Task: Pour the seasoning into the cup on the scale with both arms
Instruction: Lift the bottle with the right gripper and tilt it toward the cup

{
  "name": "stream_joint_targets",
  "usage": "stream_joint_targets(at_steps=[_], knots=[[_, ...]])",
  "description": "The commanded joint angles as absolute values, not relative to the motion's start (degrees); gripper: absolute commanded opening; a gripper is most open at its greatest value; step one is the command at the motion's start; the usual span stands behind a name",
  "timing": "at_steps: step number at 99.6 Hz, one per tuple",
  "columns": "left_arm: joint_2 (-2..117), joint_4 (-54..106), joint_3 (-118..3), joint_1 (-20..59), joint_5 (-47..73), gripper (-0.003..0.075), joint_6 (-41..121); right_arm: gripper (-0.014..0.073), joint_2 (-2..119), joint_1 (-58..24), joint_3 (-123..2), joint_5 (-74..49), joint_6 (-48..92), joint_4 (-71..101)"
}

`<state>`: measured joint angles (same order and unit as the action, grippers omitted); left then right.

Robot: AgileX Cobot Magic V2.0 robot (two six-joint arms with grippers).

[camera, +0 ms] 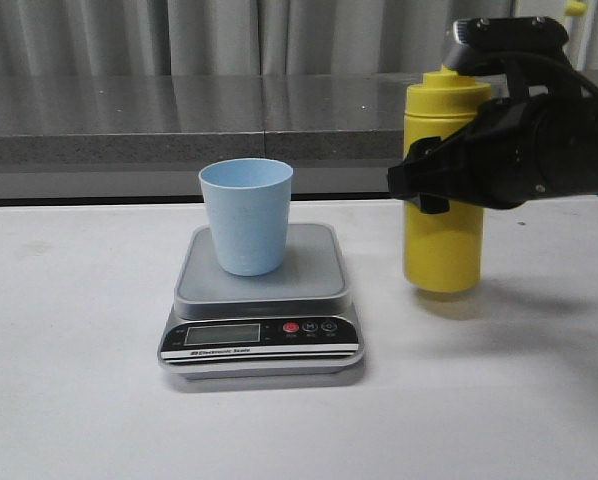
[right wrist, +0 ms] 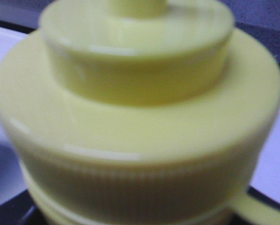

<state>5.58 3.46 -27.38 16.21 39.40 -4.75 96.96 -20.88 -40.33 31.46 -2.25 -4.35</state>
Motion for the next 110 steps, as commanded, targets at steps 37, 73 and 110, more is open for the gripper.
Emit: stream_joint_targets(at_steps=[37,73,110], knots=[[6.34,3.71,-28.92,16.06,34.73,-0.0020,-5.36,-0.0058,90.97,-25.43,-66.63,-12.16,15.02,-23.34],[6.34,3.71,-28.92,16.06,34.73,-0.0020,-5.36,-0.0058,93.10,-31.63,-69.18,-23.21,14.93,-47.80],[6.34,3.71,-28.92,16.06,34.73,-0.0020,-5.36,-0.0058,99.33,-38.22,-78.38,-41.21,14.93,-59.31]])
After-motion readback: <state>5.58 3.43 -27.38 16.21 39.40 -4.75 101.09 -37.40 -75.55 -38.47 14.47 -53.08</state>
